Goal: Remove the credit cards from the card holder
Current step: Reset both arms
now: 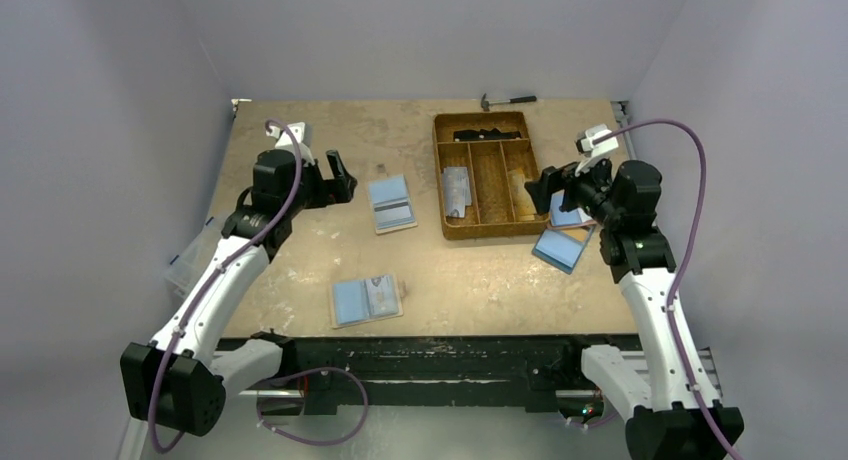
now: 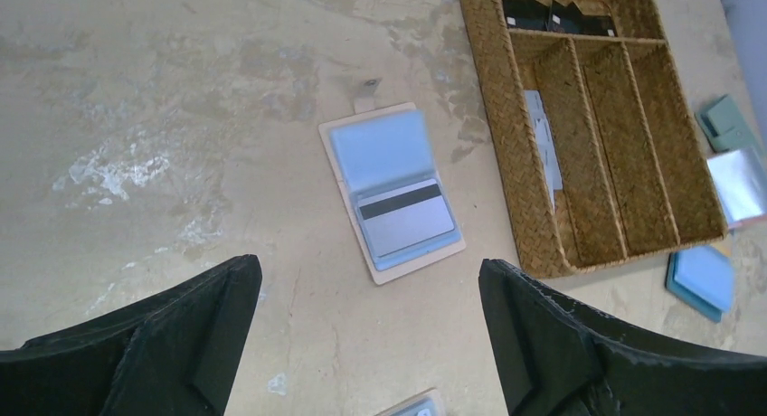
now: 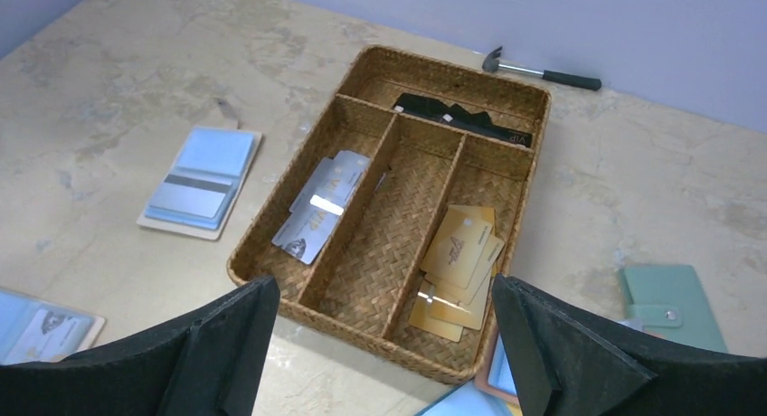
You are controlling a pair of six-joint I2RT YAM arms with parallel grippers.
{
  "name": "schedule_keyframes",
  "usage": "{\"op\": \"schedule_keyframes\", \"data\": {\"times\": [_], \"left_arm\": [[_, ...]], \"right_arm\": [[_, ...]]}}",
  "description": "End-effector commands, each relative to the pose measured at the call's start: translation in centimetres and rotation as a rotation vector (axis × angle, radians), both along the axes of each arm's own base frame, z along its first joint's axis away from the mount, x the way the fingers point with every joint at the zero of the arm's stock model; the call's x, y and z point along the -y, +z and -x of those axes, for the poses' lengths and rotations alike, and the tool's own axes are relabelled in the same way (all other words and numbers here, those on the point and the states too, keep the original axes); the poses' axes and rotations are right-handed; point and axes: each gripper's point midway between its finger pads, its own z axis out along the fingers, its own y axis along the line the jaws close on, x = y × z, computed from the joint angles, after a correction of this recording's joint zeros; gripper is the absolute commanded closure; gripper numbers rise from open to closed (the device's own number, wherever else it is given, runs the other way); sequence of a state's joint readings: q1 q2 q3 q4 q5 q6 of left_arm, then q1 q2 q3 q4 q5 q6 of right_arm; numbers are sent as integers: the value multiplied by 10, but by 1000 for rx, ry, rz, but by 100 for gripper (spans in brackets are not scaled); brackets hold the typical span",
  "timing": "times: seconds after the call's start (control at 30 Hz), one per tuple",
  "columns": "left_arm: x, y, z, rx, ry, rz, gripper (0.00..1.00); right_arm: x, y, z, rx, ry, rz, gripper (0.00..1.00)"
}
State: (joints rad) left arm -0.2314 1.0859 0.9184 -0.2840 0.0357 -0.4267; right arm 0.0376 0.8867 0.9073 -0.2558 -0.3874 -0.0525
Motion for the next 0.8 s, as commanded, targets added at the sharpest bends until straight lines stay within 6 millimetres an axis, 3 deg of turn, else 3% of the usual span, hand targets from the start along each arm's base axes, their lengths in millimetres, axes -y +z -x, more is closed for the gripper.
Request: {"op": "schedule_keyframes", "data": {"times": [0.0, 0.27, 0.57, 0.77], "left_arm": [[4, 25, 5, 113, -89, -52, 1], [2, 36, 17, 164, -115, -74, 1], [1, 44, 24, 198, -119, -71, 1], [2, 42, 24, 195, -122, -70, 1]], "right_arm": [[-4, 5, 3, 49, 73, 64, 1], [-20, -2, 8, 11, 215, 47, 1], [0, 12, -6, -27, 77, -49, 1], [-3, 14, -3, -30, 99, -51, 1]]}}
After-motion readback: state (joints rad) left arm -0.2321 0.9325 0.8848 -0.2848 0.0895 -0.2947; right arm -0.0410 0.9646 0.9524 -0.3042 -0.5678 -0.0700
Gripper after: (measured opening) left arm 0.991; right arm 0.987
